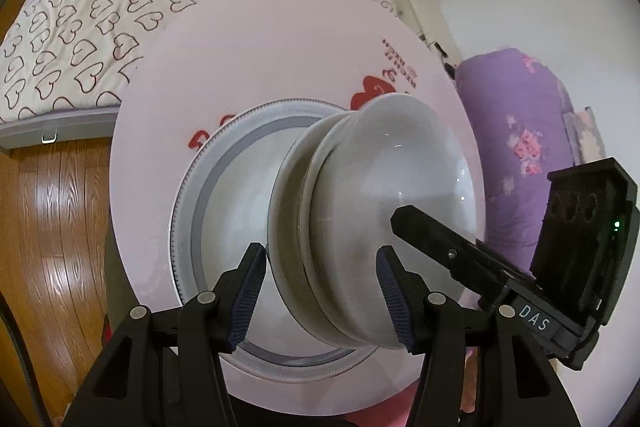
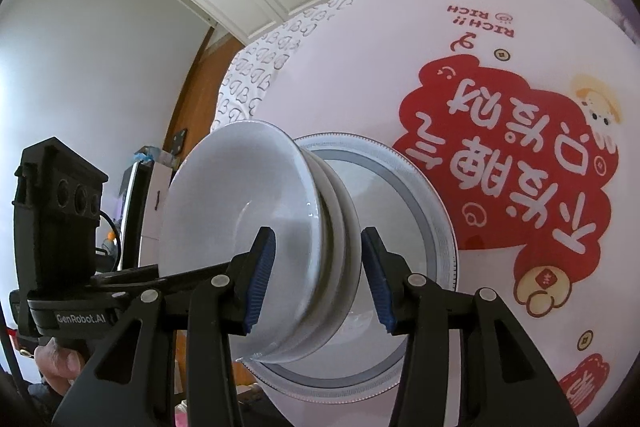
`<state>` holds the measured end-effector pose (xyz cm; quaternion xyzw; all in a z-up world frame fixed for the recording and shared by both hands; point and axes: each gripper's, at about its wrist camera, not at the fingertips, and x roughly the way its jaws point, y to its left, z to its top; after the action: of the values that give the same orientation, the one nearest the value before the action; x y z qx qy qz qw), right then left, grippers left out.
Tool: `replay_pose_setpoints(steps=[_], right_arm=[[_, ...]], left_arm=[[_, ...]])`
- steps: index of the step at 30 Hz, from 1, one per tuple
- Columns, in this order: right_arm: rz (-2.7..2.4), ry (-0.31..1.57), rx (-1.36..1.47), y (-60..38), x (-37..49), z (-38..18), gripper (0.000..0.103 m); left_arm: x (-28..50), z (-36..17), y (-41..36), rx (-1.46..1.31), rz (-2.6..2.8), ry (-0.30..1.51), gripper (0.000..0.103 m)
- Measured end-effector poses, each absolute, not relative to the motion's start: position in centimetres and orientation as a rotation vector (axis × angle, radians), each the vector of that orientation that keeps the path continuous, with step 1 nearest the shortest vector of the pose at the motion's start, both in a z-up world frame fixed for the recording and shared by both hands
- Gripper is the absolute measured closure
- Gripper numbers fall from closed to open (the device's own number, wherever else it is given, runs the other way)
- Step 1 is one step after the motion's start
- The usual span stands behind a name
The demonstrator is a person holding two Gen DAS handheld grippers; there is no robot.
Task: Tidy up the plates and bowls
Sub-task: 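Lift the bowl stack and lower it onto the grey-rimmed plate stack, then open both grippers to release the bowls onto the plates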
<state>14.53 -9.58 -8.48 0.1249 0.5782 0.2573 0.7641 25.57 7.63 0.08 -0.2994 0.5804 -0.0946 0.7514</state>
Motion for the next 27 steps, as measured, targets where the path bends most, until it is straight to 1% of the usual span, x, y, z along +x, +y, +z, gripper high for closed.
replay_pose_setpoints(steps=[1, 2, 3, 4, 5, 7, 8, 9, 10, 16, 27], right_arm=[[0.560, 1.254, 0.275, -9.7, 14.5, -8.4, 0.053], [0.559, 1.248, 0.279, -9.8, 14.5, -8.4, 0.045], [0.556, 1.243, 0.279, -9.9, 14.4, -8.3, 0.032], [0.552, 1.235, 0.279, -10.0, 14.4, -8.2, 0.026], [0.546, 1.221, 0.278, -10.2, 14.3, -8.1, 0.017], [0.538, 1.207, 0.286, -10.6, 14.0, -7.9, 0.011], [0.536, 1.199, 0.298, -10.9, 13.8, -7.8, 0.004], [0.534, 1.191, 0.310, -11.2, 13.7, -7.8, 0.000], [0.530, 1.180, 0.325, -11.6, 13.5, -7.7, 0.000], [0.490, 1.123, 0.368, -13.4, 12.1, -7.1, 0.000], [0.399, 0.983, 0.374, -16.1, 8.0, -4.1, 0.000]], left_arm=[[25.4, 0.2, 7.7, -0.645, -0.207, 1.261, 0.047], [25.3, 0.5, 7.8, -0.632, -0.205, 1.253, 0.046], [25.2, 0.7, 7.8, -0.621, -0.202, 1.244, 0.041], [25.0, 0.9, 8.0, -0.615, -0.200, 1.237, 0.035], [24.7, 1.2, 8.1, -0.607, -0.195, 1.229, 0.031], [24.3, 1.6, 8.3, -0.581, -0.181, 1.206, 0.020], [24.1, 1.9, 8.3, -0.568, -0.174, 1.195, 0.017], [23.8, 2.1, 8.3, -0.555, -0.167, 1.184, 0.012], [23.5, 2.3, 8.2, -0.544, -0.160, 1.176, 0.008], [21.2, 3.5, 7.3, -0.448, -0.100, 1.094, 0.001], [14.0, 7.0, 3.5, -0.175, 0.101, 0.814, 0.001]])
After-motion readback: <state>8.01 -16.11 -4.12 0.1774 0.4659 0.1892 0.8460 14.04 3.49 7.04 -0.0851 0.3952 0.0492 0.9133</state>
